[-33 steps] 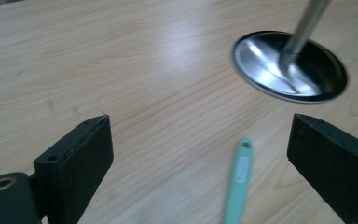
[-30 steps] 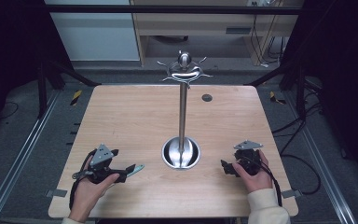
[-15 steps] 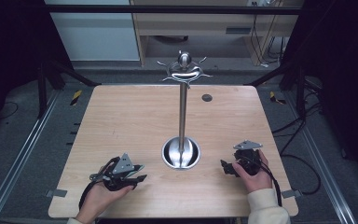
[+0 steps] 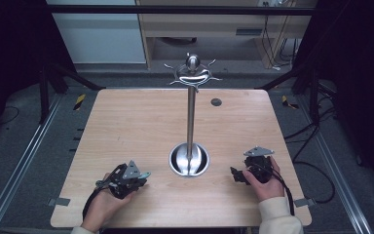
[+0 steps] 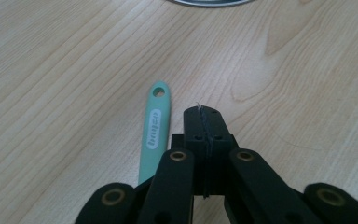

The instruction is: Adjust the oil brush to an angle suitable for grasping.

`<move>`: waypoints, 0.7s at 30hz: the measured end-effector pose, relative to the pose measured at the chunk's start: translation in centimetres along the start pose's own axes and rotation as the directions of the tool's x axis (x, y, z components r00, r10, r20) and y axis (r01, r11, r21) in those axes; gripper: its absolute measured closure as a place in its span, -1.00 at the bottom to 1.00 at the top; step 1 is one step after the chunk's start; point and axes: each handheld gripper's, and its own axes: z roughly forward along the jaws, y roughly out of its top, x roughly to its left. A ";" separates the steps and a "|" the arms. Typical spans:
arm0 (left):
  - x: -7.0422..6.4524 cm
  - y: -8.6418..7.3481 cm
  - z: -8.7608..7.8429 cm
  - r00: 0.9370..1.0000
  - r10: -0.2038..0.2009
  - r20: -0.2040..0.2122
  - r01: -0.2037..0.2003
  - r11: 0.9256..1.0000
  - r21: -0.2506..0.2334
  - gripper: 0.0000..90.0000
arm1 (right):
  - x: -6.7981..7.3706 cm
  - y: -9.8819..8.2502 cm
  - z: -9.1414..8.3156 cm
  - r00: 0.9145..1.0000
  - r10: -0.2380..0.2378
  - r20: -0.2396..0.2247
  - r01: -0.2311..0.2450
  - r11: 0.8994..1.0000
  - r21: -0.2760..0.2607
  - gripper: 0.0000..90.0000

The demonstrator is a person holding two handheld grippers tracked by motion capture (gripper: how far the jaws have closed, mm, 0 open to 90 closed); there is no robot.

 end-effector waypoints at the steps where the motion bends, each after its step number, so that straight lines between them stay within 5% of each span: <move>1: 0.1 0.0 0.1 1.000 -0.005 -0.003 0.005 1.000 0.014 1.00 | 0.0 0.0 0.0 1.000 0.001 -0.003 -0.001 1.000 0.001 -0.84; 15: 1.2 -0.4 0.5 0.998 -0.032 -0.059 0.034 0.999 0.034 1.00 | 0.0 0.0 0.0 1.000 -0.001 0.001 0.001 1.000 0.000 -0.84; 21: 2.4 -0.6 0.5 0.993 -0.072 -0.091 0.075 0.997 0.034 1.00 | 0.0 0.0 0.0 1.000 0.002 -0.003 -0.002 1.000 0.002 -0.84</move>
